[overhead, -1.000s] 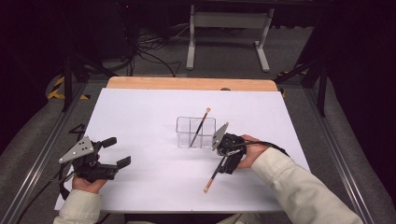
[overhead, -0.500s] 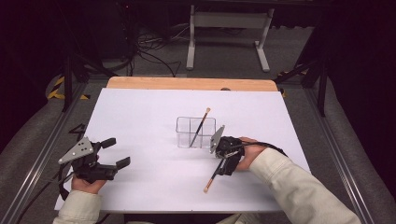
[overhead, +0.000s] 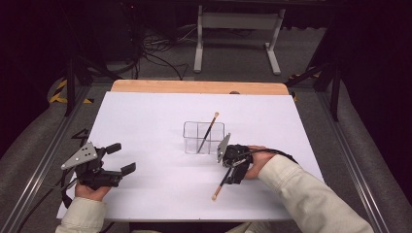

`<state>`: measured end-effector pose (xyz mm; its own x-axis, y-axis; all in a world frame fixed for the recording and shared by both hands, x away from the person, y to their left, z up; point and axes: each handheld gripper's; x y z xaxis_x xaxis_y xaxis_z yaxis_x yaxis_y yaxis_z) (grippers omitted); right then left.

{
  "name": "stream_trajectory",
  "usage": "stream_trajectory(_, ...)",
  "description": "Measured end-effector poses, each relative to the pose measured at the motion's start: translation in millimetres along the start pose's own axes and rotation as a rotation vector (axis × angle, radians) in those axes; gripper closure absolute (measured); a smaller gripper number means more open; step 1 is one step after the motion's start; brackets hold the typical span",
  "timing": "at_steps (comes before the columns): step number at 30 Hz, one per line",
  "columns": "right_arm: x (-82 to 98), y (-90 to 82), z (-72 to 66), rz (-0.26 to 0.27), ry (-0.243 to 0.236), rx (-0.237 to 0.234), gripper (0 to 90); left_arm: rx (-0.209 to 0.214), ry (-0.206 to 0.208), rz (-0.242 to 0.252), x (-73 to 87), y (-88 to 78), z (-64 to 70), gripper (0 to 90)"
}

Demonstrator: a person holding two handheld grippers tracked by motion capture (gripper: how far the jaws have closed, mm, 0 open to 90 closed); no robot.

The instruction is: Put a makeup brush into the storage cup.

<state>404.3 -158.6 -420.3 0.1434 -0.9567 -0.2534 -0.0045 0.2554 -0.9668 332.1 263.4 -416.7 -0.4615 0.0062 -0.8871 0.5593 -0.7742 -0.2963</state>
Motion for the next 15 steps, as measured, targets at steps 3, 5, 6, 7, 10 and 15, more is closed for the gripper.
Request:
stream_trajectory(3,0.0,2.0,0.0,-0.015,-0.005,-0.013,27.7,-0.003,0.001,-0.001,0.0,0.1,-0.2,5.1)
stream_trajectory(5,-0.1,3.9,-0.6,-0.023,-0.019,-0.010,29.1,-0.003,-0.002,-0.002,0.1,0.2,-0.4,5.1)
stream_trajectory(6,-0.1,4.4,-1.1,-0.030,-0.018,-0.019,30.2,-0.003,-0.002,-0.002,0.1,0.2,-0.4,5.1)
stream_trajectory(7,-0.1,4.4,-1.1,-0.030,-0.018,-0.019,30.2,-0.002,-0.004,-0.003,0.1,0.3,-0.6,5.1)
stream_trajectory(10,0.0,5.6,-1.7,-0.035,-0.023,-0.016,31.1,-0.002,-0.009,-0.007,0.2,0.6,-1.1,5.2)
stream_trajectory(15,0.7,5.4,-1.5,-0.032,-0.033,-0.008,33.6,-0.003,-0.010,-0.007,0.2,0.5,-1.4,5.2)
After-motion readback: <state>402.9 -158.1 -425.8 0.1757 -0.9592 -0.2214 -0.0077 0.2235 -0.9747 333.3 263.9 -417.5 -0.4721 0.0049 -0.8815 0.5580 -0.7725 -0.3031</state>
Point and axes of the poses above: each handheld gripper's, and its own axes: y roughly forward along the jaws, x roughly out of its underside, z roughly to its right, and after that the axes turned 12 degrees about -y, right-handed
